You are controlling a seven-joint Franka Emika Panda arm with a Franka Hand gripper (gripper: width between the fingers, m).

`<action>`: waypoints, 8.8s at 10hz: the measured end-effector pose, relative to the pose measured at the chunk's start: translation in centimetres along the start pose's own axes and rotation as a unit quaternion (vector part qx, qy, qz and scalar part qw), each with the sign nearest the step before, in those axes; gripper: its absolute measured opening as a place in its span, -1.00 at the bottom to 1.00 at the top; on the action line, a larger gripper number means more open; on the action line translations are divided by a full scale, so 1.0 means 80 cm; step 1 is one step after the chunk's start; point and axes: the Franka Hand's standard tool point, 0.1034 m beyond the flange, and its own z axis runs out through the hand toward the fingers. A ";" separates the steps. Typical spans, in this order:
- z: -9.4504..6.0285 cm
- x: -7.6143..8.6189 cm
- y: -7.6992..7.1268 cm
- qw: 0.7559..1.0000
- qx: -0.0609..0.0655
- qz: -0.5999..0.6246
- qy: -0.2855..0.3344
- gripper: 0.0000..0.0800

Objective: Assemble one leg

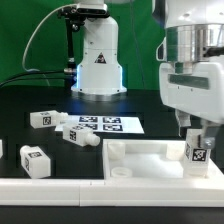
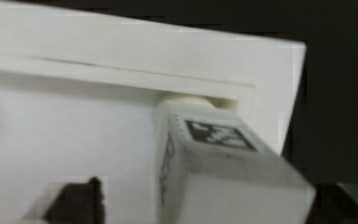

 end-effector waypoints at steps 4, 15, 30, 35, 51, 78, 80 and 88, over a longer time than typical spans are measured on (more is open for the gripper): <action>0.003 -0.012 0.000 0.965 -0.020 -0.262 -0.008 0.61; 0.001 0.002 -0.011 0.924 -0.036 -0.381 -0.006 -0.27; 0.002 0.006 -0.008 0.962 -0.014 -0.269 -0.034 0.62; 0.004 -0.001 -0.011 0.820 -0.035 -0.571 -0.008 0.62; 0.006 0.000 -0.007 0.971 -0.016 0.237 0.001 -0.29; 0.017 -0.008 -0.005 1.000 -0.028 0.005 0.005 -0.28; 0.018 -0.009 -0.008 0.984 -0.010 0.180 -0.015 -0.28; 0.019 -0.007 -0.009 0.954 -0.002 0.298 -0.022 0.46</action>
Offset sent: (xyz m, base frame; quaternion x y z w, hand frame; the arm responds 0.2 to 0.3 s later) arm 0.0000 0.0000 0.0000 0.0000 0.0000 -0.1938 0.9810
